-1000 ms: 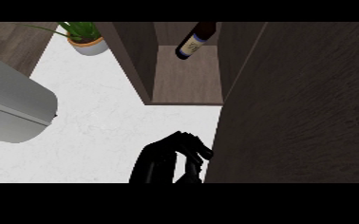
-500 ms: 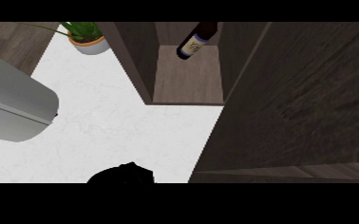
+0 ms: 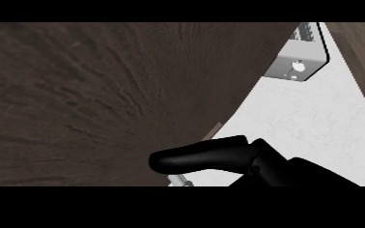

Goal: Pick up the wine, place it into the cabinet and close the cabinet

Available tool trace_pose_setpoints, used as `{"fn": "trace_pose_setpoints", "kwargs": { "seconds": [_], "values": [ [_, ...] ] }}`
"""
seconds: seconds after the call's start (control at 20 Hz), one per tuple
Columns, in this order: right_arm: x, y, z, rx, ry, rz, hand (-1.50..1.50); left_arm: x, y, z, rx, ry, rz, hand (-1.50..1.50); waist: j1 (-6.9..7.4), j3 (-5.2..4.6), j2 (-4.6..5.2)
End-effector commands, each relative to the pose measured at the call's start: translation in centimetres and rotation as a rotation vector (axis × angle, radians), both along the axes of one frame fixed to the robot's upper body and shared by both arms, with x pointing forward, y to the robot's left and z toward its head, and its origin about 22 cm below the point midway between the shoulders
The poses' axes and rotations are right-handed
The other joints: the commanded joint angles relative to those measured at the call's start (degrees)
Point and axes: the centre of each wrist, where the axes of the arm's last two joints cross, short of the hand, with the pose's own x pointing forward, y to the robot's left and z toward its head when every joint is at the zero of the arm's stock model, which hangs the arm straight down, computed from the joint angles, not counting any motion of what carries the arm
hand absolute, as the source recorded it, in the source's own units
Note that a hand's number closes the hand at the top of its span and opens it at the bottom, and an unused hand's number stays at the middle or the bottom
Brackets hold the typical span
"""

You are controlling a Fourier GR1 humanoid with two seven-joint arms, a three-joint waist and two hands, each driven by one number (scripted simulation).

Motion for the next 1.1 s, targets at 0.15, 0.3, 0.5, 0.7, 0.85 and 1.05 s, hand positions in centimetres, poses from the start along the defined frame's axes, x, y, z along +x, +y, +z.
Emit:
{"fn": "trace_pose_setpoints", "kwargs": {
  "seconds": [0.15, 0.3, 0.5, 0.7, 0.85, 1.05],
  "values": [
    [-0.5, 5.0, 1.3, -0.092, -0.019, 0.137, 1.50, 0.2, 7.0, 0.8, 0.010, -0.036, 0.059, 1.50, 0.66, -0.37, -0.48],
    [-0.7, 8.0, -0.1, -0.084, -0.018, 0.118, 1.50, -0.8, 9.0, 1.7, 0.028, -0.026, 0.015, 1.50, 1.68, -0.37, -0.74],
    [3.0, 11.9, 1.0, -0.110, -0.062, 0.050, 1.50, 0.1, 11.1, 1.7, 0.005, -0.052, 0.001, 1.50, 1.59, -0.34, -0.21],
    [4.7, 15.0, 1.7, -0.115, -0.117, -0.034, 1.50, 1.0, 13.5, 1.8, 0.014, -0.042, -0.029, 1.50, 1.32, -0.34, -0.13],
    [8.8, 16.0, 0.3, -0.121, -0.075, -0.100, 1.50, 1.4, 13.9, 3.4, -0.004, -0.049, -0.046, 1.50, 1.80, -0.27, 0.34],
    [11.9, 17.9, 1.3, -0.102, -0.045, -0.165, 1.50, 1.2, 13.7, 3.4, 0.003, -0.041, -0.047, 1.50, 2.56, -0.26, 0.39]
  ]
}}
